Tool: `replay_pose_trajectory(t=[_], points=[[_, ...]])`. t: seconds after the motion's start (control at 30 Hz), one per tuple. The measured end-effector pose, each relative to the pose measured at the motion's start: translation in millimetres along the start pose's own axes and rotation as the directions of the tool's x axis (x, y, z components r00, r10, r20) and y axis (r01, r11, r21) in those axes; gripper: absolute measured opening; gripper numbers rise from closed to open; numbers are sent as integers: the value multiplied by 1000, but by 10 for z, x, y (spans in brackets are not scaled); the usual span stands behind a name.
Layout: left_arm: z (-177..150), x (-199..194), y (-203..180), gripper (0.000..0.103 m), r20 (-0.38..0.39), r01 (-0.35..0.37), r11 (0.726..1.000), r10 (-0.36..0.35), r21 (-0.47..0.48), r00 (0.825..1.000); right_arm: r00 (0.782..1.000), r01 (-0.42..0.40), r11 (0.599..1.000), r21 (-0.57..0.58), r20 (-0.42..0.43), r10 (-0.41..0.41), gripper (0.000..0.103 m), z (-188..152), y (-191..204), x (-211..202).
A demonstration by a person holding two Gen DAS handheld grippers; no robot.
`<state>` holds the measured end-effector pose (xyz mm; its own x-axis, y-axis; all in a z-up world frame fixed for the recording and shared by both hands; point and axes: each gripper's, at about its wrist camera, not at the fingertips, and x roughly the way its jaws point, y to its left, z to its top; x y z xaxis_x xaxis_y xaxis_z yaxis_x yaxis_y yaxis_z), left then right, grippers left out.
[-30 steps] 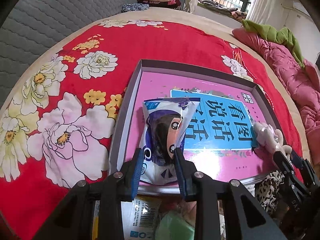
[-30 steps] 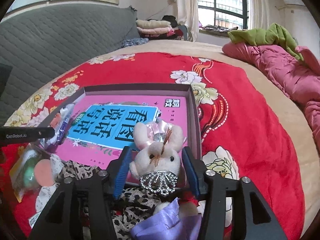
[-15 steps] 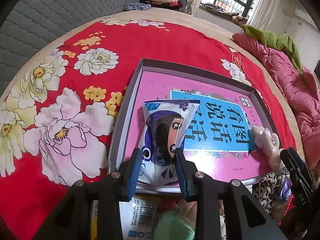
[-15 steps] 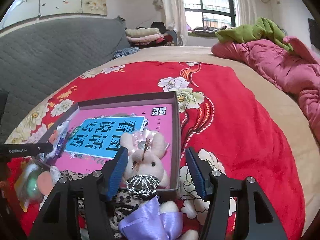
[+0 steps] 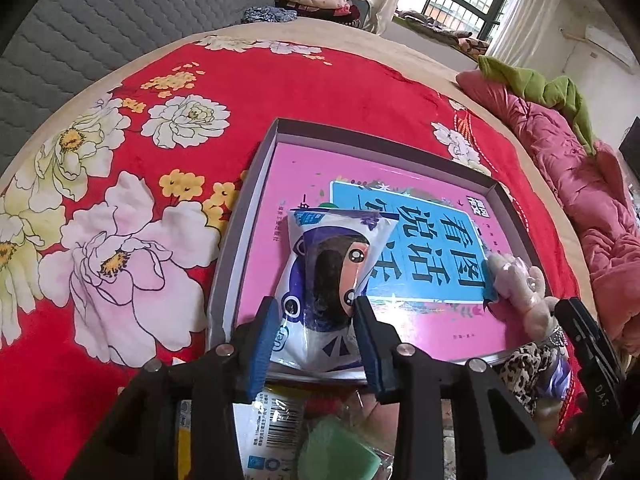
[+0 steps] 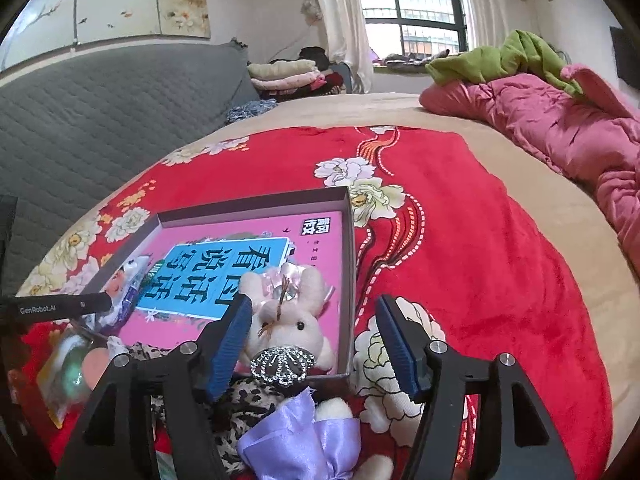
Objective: Organize soft objects
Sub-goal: 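Open both grippers to release the snack bag and bunny into the box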
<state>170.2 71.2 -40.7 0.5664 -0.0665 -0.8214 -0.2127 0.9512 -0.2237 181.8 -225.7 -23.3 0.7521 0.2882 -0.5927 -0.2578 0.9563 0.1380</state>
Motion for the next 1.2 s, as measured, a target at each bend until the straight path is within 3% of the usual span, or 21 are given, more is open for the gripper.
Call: replay_pose_trajectory(t=[0.2,0.5,1.2], points=[[-7,-74,39,46,19,25,1000,-25,-15,1000,1000,-2,1000,0,11,2,66,11,4,-36],[-14,-225,70,48,60,47,999,-46,-23,997,999,-13,1000,-15,33,14,68,29,33,-111],[-75,-786,125,52,141,40,999,-41,14,989,987,-26,997,-69,154,36,74,-12,243,-771]])
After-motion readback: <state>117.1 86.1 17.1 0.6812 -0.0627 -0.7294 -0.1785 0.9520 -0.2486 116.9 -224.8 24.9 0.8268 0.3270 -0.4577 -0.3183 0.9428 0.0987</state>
